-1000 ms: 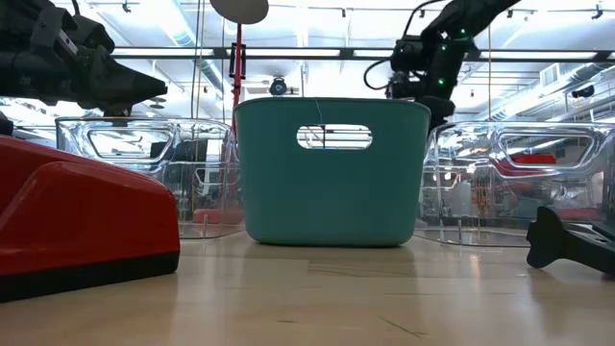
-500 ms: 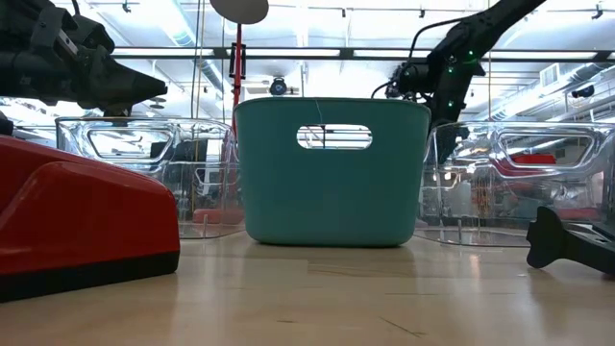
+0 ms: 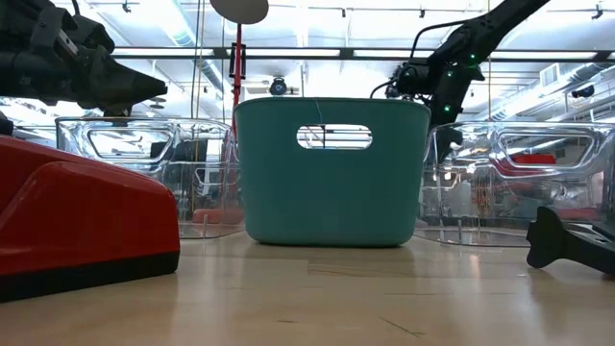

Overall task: Pick and place Stapler, Stapler remover, tape
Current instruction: Put the pink tape into the green bin

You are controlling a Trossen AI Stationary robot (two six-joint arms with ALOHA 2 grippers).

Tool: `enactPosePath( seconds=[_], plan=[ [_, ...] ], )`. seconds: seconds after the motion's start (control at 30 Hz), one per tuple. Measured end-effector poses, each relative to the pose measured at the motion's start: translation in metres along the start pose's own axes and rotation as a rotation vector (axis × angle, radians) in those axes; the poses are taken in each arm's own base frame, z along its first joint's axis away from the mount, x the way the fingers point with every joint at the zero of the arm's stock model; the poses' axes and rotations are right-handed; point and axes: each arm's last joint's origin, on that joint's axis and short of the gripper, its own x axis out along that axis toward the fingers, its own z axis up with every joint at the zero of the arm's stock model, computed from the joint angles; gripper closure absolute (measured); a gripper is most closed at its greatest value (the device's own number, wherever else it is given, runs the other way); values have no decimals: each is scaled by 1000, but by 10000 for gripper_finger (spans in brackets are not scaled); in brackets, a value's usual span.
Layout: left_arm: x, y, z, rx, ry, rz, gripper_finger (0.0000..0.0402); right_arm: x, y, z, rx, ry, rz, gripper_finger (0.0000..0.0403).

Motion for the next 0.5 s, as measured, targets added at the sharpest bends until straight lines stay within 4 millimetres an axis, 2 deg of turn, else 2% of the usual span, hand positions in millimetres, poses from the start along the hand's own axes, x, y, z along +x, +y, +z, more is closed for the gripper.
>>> enactPosePath(
  seconds=[0.2,0.33,0.5],
  plan=[
    [0,0,0,0,0,0,374,-2,9,5,32,63,-36,237],
    [0,0,0,0,0,0,374,-14,13,13,57,137,-68,237],
    [0,0,0,0,0,0,374,-25,11,20,140,133,-83,237]
  ],
)
